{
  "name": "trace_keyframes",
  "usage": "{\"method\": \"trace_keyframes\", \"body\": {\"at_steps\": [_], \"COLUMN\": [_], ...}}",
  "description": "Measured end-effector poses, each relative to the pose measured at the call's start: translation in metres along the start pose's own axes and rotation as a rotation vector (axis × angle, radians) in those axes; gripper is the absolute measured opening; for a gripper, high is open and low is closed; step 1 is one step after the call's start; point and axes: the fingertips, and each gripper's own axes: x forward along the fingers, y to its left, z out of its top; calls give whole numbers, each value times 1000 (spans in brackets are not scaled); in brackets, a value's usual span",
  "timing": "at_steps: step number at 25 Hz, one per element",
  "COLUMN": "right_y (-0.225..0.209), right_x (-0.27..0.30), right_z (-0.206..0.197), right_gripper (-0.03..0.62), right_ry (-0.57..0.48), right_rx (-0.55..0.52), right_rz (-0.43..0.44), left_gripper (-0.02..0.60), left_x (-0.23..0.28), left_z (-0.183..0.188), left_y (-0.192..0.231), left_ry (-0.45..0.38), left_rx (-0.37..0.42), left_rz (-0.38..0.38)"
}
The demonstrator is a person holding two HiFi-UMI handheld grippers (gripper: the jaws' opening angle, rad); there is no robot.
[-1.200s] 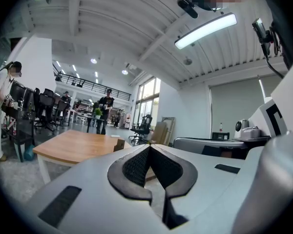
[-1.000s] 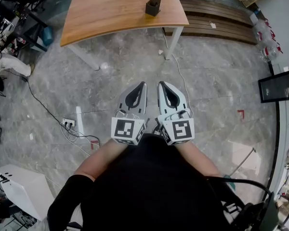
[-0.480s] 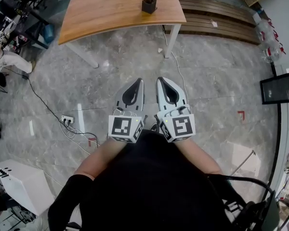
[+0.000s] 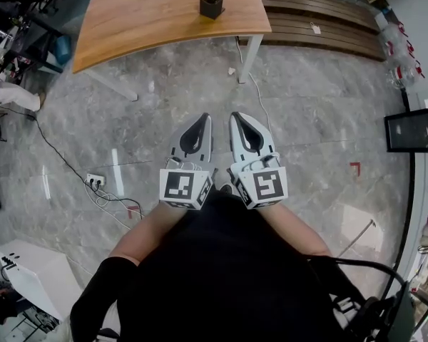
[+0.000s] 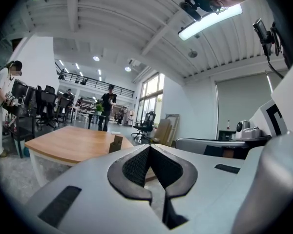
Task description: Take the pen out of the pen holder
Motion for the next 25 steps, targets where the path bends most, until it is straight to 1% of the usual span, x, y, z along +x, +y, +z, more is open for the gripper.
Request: {"method": "trace_keyframes", "body": {"at_steps": [5, 9, 16, 20, 25], "right_y": [-23, -43, -65, -78, -95], "right_x": [57, 120, 244, 295, 337], "right_z": [-10, -16, -2, 7, 3], "right_gripper": [14, 14, 14, 14, 14], "right_ry": [16, 47, 67, 63, 80], "right_rx": [2, 21, 31, 41, 56], "right_rz": [-12, -32, -78, -105, -115], "left_gripper": [6, 6, 6, 6, 6], "left_x": [61, 114, 203, 239, 271], "left_z": [-3, -4, 18, 28, 24], "left_y": [38, 77, 158, 193, 223], "left_ry": [9, 31, 55, 66, 99], "left_rx": [-11, -20, -26, -30, -40], "left_rz": [-23, -49, -104, -118, -107]}}
